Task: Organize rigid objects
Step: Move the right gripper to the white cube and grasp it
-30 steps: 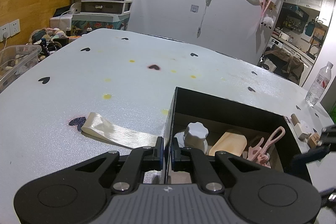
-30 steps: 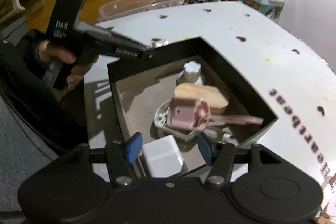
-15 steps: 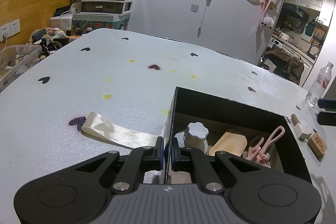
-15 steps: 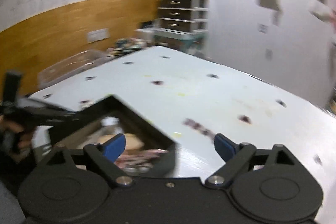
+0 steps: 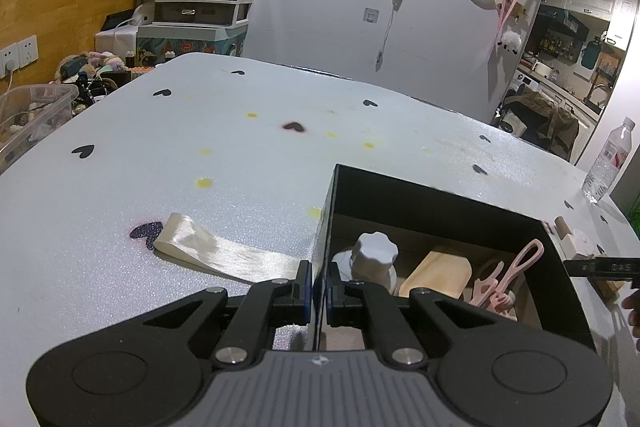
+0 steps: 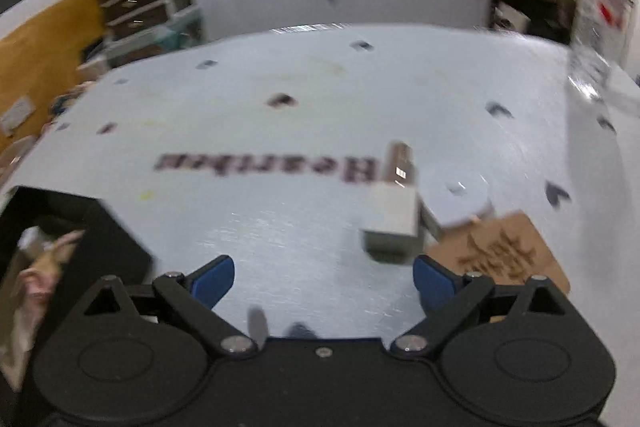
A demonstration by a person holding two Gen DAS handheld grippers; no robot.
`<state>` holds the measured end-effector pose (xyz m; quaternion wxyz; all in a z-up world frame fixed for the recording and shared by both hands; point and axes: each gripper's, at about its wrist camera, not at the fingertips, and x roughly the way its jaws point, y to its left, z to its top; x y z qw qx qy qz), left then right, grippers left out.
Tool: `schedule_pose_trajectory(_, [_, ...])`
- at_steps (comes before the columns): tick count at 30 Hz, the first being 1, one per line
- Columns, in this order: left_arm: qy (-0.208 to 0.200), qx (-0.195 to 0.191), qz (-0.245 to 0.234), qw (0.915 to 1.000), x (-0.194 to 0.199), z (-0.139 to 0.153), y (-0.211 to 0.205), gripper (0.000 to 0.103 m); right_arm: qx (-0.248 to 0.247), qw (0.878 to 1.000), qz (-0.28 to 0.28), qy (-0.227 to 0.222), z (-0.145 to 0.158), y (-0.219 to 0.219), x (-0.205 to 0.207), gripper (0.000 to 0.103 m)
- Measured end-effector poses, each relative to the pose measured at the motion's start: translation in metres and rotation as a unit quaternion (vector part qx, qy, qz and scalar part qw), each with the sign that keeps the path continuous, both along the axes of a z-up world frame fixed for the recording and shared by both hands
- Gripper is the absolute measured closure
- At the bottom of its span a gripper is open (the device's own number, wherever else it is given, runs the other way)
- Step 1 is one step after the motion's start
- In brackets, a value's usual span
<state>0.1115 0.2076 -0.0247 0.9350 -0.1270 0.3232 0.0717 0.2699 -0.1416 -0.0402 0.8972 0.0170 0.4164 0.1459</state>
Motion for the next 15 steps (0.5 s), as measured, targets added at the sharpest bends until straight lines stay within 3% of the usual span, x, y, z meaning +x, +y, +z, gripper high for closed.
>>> schedule_pose_trajectory(9, [0.0,0.0,0.0,1.0,0.0,0.0,0.0,0.097,-0.051,0.997,-0.025,-0.048,-0.009,0.013,0.019,0.018])
schedule_pose_trajectory(15, [0.001,0.0,0.001,1.0,0.0,-0.001,0.001,0.097,-0.05,0.997,-0.024,-0.055,-0.004,0.012,0.028,0.048])
